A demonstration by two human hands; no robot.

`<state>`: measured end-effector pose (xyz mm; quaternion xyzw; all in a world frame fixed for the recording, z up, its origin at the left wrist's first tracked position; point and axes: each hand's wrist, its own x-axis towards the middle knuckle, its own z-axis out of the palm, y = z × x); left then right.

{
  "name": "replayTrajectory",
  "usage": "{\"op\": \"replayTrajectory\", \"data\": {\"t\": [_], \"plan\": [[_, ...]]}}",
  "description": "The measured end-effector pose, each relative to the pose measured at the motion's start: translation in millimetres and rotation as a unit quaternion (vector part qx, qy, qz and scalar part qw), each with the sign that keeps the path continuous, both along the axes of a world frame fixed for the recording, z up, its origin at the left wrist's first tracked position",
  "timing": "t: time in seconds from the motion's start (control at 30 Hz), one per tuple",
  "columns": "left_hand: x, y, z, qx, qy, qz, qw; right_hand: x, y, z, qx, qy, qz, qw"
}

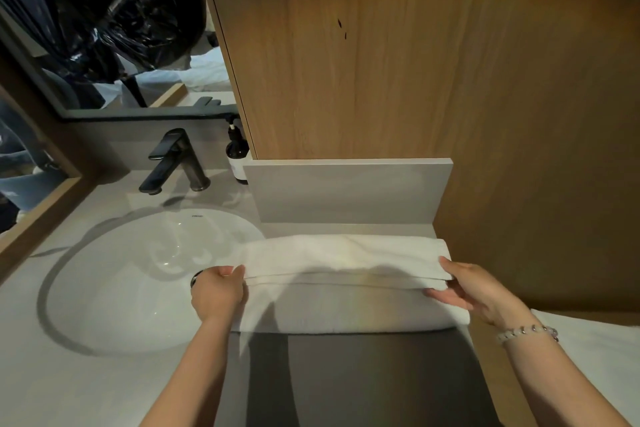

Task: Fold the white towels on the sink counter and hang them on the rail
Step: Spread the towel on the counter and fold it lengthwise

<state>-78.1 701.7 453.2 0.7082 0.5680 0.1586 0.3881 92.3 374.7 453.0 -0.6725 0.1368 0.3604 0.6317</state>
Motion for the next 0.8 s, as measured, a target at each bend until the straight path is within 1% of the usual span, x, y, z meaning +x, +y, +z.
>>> {"op": "replayTrajectory", "data": {"t": [0.07, 0.1, 0.17, 0.23, 0.3, 0.4, 0.47, 0.5, 0.6, 0.67, 0.73, 0.8], "plan": [[-0.8, 6.3, -1.5, -0.055, -0.028, 0.025, 0.998, 0.6, -5.1, -5.5, 0.052, 0.02, -0.038, 0.998], [-1.9, 10.8, -3.3, -0.096, -0.061, 0.034, 0.993, 1.3, -7.1, -8.9, 0.073, 0.021, -0.054, 0.996], [-5.1, 18.5, -7.4, -0.184, -0.144, 0.055, 0.971, -0.8, -8.7, -10.9, 0.112, 0.023, -0.077, 0.99], [-9.2, 20.0, -7.5, -0.245, -0.195, 0.059, 0.948, -3.5, -11.3, -12.4, 0.165, 0.026, -0.085, 0.982], [-14.1, 17.1, -6.0, -0.268, -0.204, 0.041, 0.941, -7.7, -14.8, -13.8, 0.201, 0.029, -0.069, 0.977], [-24.0, 13.8, -7.7, -0.275, -0.218, 0.026, 0.936, -9.7, -19.2, -14.1, 0.225, 0.024, -0.051, 0.973], [-31.0, 10.8, -8.8, -0.256, -0.209, 0.016, 0.944, -11.3, -17.5, -7.9, 0.207, 0.029, -0.039, 0.977], [-34.3, 9.8, -8.8, -0.232, -0.189, 0.005, 0.954, -10.1, -16.5, -5.9, 0.188, 0.022, -0.037, 0.981], [-39.5, 8.0, -8.2, -0.14, -0.097, -0.032, 0.985, -11.8, -12.8, -3.2, 0.092, -0.034, -0.001, 0.995], [-43.0, 5.5, -7.3, -0.109, -0.046, -0.053, 0.992, -15.7, -9.1, -0.6, 0.013, -0.087, 0.032, 0.996], [-45.5, 0.7, -6.7, -0.08, -0.018, -0.073, 0.994, -21.5, -4.1, 4.2, -0.063, -0.136, 0.062, 0.987], [-47.3, -5.1, -4.4, -0.039, 0.005, -0.098, 0.994, -24.1, 2.0, 4.5, -0.099, -0.159, 0.058, 0.981]]}}
